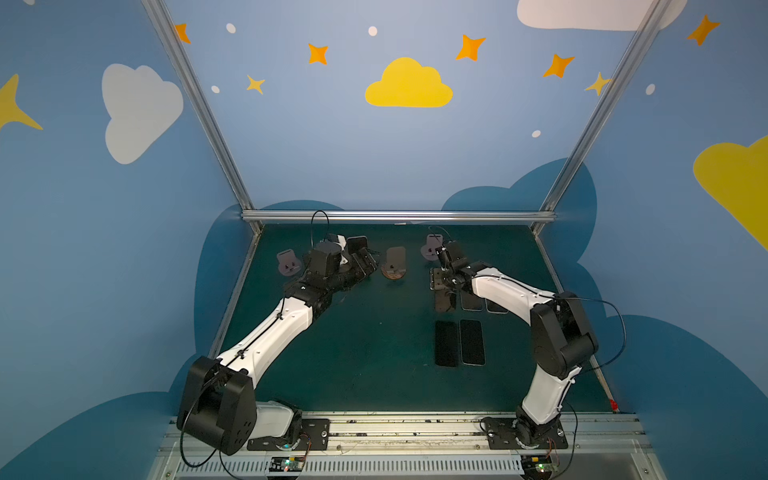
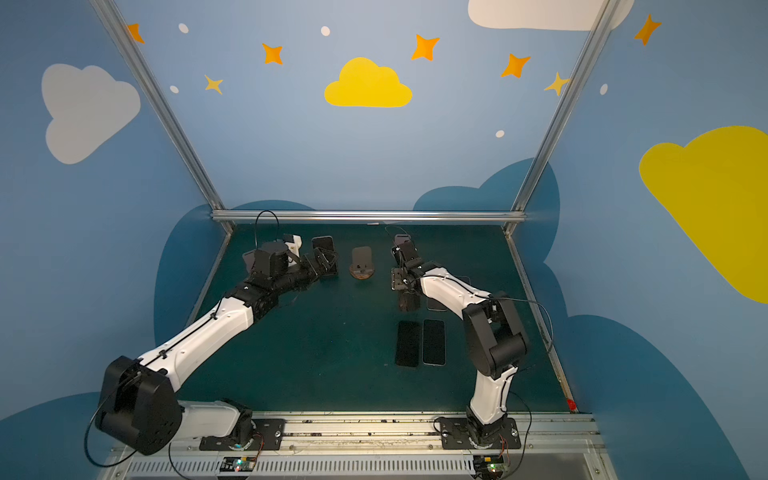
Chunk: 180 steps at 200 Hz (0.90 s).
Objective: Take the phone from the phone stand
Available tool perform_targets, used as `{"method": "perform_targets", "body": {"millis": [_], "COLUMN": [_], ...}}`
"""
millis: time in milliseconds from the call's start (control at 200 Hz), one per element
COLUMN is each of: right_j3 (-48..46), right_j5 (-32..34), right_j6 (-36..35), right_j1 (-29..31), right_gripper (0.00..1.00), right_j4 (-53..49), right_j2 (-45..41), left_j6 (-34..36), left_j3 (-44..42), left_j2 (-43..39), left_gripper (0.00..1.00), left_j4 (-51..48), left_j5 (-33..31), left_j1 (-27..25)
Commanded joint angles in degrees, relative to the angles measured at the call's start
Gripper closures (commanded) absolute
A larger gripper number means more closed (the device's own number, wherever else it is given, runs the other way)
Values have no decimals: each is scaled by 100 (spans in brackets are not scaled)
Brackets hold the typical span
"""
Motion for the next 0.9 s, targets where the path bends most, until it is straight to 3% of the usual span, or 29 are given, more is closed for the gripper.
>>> {"method": "perform_targets", "body": {"millis": [0, 516, 896], "right_j3": [352, 1769, 1879], "right_j5": [-246, -663, -889], "right_j6": [-48, 10, 156], "right_j1": [-90, -391, -463], "right_gripper": [34, 32, 33], "right_j4": [-152, -1956, -2075], "right_j2": [155, 1170, 1377], "left_j6": [100, 81, 104], "left_j3": [-8, 26, 18], "left_j2": [29, 104, 95], "left_gripper": [0, 0, 0], "left_j4": [-31, 10, -14], "left_j5": [-50, 66, 34], "left_j1": [29, 82, 82]}}
